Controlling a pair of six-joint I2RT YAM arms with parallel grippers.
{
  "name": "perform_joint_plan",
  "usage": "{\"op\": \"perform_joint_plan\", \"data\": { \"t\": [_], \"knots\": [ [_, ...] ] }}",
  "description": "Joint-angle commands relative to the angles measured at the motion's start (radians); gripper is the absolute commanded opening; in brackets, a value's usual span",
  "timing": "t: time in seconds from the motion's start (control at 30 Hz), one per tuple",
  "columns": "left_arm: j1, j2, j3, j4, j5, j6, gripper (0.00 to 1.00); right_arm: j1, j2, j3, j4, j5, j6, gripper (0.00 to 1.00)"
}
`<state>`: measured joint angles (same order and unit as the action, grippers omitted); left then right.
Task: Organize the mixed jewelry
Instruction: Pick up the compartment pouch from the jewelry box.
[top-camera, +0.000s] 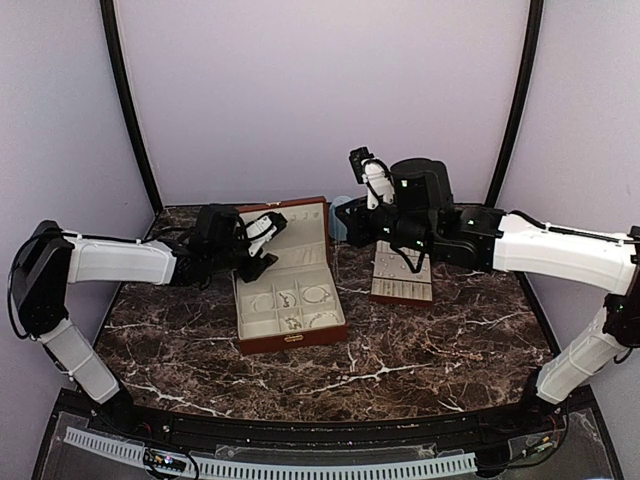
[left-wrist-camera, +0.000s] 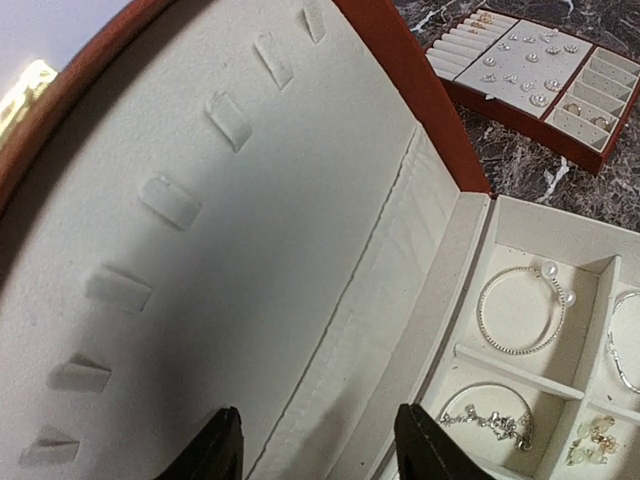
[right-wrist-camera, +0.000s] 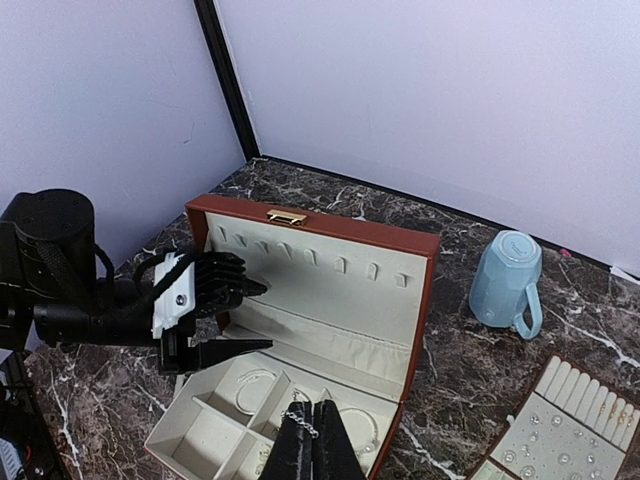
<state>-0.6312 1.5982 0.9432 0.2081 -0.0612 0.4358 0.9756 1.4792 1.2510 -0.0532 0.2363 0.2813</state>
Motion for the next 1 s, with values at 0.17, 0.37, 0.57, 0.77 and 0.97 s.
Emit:
{"op": "perform_joint_plan", "data": {
  "t": [0.17,0.37,0.57,0.77,0.97],
  "knots": [
    [0.004,0.105,-0.024,0.122,-0.029,0.06,0.55,0.006,-0.026,0.005,0.037,-0.012,0.006,0.0],
    [0.004,0.128,-0.056,0.129,-0.03,0.037,0.51,0.005,-0.049,-0.023,0.048,-0.007,0.023,0.0],
    [0.004,0.122,-0.076,0.129,-0.029,0.025,0.34,0.005,-0.055,-0.027,0.049,-0.011,0.024,0.0],
    [0.004,0.127,-0.078,0.133,-0.04,0.023,0.15,0.004,-0.063,-0.031,0.049,-0.009,0.024,0.0],
    [-0.004,0.12,-0.083,0.125,0.011,0.037,0.0,0.004,-0.075,-0.041,0.049,-0.006,0.035,0.0]
  ]
}}
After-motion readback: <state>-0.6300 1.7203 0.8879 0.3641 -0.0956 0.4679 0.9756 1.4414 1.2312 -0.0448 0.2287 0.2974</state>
